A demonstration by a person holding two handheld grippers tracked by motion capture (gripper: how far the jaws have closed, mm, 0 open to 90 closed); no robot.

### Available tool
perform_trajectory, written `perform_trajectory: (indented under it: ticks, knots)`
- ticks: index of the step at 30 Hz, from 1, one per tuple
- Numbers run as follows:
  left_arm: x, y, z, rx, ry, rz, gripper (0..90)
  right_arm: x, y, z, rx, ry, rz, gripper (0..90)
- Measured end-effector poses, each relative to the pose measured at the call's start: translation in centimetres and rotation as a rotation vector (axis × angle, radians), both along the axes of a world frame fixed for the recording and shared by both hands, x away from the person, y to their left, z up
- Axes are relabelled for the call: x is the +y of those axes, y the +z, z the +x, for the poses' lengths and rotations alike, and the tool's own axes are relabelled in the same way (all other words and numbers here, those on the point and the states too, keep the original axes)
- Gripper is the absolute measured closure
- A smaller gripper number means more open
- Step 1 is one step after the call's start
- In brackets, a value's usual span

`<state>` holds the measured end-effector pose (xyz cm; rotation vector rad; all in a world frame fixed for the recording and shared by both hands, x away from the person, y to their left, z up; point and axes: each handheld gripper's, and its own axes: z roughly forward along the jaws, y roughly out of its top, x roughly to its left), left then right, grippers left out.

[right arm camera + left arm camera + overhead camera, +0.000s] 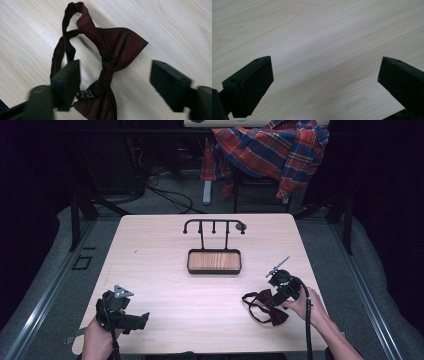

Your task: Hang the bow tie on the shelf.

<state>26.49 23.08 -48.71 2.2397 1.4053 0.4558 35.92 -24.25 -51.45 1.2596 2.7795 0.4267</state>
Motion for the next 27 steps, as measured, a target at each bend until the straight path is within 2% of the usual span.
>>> perform_trajectory:
  ticks: [3, 5, 8, 11, 13, 15, 17, 18, 19, 27]
  knots:
    - [0.0, 0.0, 0.0, 0.000, 0.000, 0.001, 0.1, 0.4, -0.1, -0.1, -0.002, 0.014, 0.012, 38.6]
    - [0.0, 0.0, 0.0, 0.000, 0.003, 0.002, 0.1, 0.5, -0.1, -0.1, 0.002, 0.025, -0.013, 41.1]
    - [0.0, 0.0, 0.0, 0.001, 0.004, -0.001, 0.1, 0.7, -0.4, -0.1, 0.008, 0.020, -0.023, 42.1]
    - [0.0, 0.0, 0.0, 0.000, 0.002, 0.001, 0.1, 0.7, -0.8, 0.0, 0.026, 0.011, -0.034, 47.5]
    - [0.0, 0.0, 0.0, 0.003, 0.000, 0.002, 0.1, 0.6, -0.9, 0.2, 0.054, 0.025, -0.049, 49.4]
    - [-0.1, 0.0, 0.0, 0.003, 0.000, 0.003, 0.1, 0.8, -1.6, -0.2, 0.028, -0.034, 0.001, 51.9]
    - [-0.1, 0.0, 0.0, 0.001, -0.001, 0.008, 0.1, 0.8, -1.6, -0.2, 0.031, -0.029, -0.009, 53.4]
    - [-0.1, 0.0, 0.0, 0.001, -0.001, 0.008, 0.1, 0.7, -1.4, 0.1, 0.059, 0.000, -0.044, 54.2]
    - [-0.1, -0.1, 0.0, 0.002, 0.001, 0.005, 0.1, 0.7, -1.4, 0.1, 0.069, 0.008, -0.056, 55.5]
    - [-0.1, -0.1, 0.0, 0.005, 0.000, 0.007, 0.1, 0.7, -1.8, 0.2, 0.085, -0.006, -0.072, 60.8]
